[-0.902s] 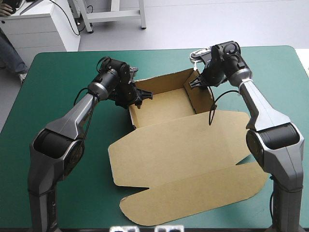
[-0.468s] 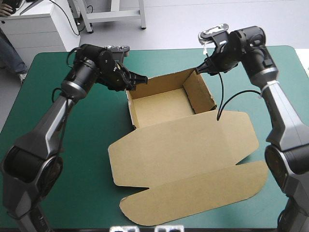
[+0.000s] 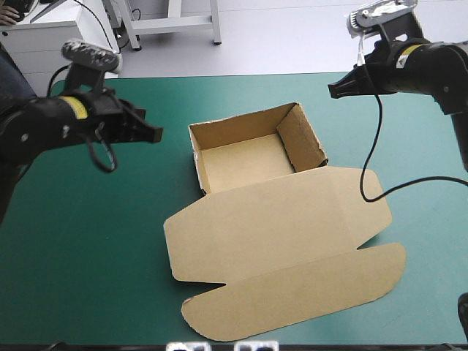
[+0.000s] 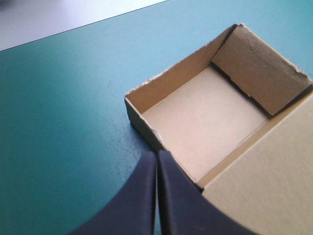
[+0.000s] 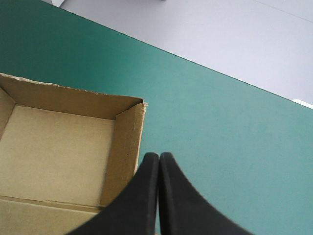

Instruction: Fold the box

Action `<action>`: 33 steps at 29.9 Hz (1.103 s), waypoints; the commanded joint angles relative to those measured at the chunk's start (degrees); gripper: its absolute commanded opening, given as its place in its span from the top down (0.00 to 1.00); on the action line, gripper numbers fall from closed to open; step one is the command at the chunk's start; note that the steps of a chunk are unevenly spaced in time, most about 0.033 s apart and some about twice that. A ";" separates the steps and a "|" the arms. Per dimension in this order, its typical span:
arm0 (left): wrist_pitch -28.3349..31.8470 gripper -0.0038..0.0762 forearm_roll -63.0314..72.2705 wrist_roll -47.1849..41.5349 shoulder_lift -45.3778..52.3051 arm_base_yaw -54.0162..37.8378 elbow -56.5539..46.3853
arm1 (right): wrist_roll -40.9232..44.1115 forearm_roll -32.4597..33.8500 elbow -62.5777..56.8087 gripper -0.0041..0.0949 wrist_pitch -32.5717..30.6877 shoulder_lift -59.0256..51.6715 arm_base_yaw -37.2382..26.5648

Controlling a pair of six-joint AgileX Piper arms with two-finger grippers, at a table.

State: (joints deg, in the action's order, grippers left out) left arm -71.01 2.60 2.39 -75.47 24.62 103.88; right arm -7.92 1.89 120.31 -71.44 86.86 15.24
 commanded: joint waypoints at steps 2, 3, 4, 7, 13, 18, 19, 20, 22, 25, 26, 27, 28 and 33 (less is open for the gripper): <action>1.44 0.96 -2.99 0.15 13.66 0.23 -10.86 | -0.65 0.71 -0.54 0.94 -0.26 -2.59 -0.35; 3.48 0.96 -3.70 -0.48 17.02 0.23 -14.71 | -1.22 0.35 -0.98 0.90 -0.26 -1.93 -0.35; 5.71 0.96 -4.58 -0.91 20.53 0.23 -18.73 | -2.02 -0.33 -1.20 0.85 -0.26 -1.16 -0.35; 11.82 0.96 -5.26 -1.61 30.41 0.23 -29.94 | -2.28 -2.32 -1.28 0.67 -0.26 2.42 -0.35; 15.40 0.96 -9.22 -7.45 48.80 0.23 -49.06 | -1.67 -2.85 -1.28 0.42 -0.26 11.23 -0.35; 15.40 0.96 -12.57 -11.74 59.51 0.23 -58.73 | -1.67 -2.73 -1.28 0.44 -0.26 18.82 -0.35; 15.30 0.96 -12.57 -11.74 60.58 0.23 -60.21 | -1.67 -2.63 -1.28 0.44 -0.26 19.94 -0.35; 15.30 0.96 -12.57 -11.74 61.52 0.23 -61.29 | -1.67 -2.63 -1.28 0.45 -0.26 21.00 -0.35; 14.80 0.96 -12.57 -11.74 63.42 0.23 -63.84 | -1.67 -2.75 -1.28 0.45 -0.26 23.52 -0.35; 14.06 0.96 -12.57 -11.74 65.88 0.23 -67.36 | -1.67 -3.13 -1.28 0.45 -0.26 26.86 -0.35; 14.06 0.96 -12.57 -11.74 66.81 0.23 -68.55 | -1.67 -3.13 -1.28 0.45 -0.26 27.91 -0.35; 14.06 0.96 -12.57 -11.74 67.69 0.23 -69.65 | -1.67 -3.13 -1.28 0.45 -0.26 28.87 -0.35; 14.06 0.96 -12.57 -11.74 68.34 0.23 -70.41 | -1.67 -3.01 -1.28 0.45 -0.26 29.45 -0.35; 14.04 0.96 -12.43 -11.74 71.56 0.23 -72.36 | 0.02 -2.94 -1.28 0.56 -0.15 32.67 -0.35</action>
State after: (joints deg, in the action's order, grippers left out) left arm -60.70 -9.22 -8.67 -4.33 24.64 30.67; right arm -8.70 -1.04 117.76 -71.03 121.86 15.24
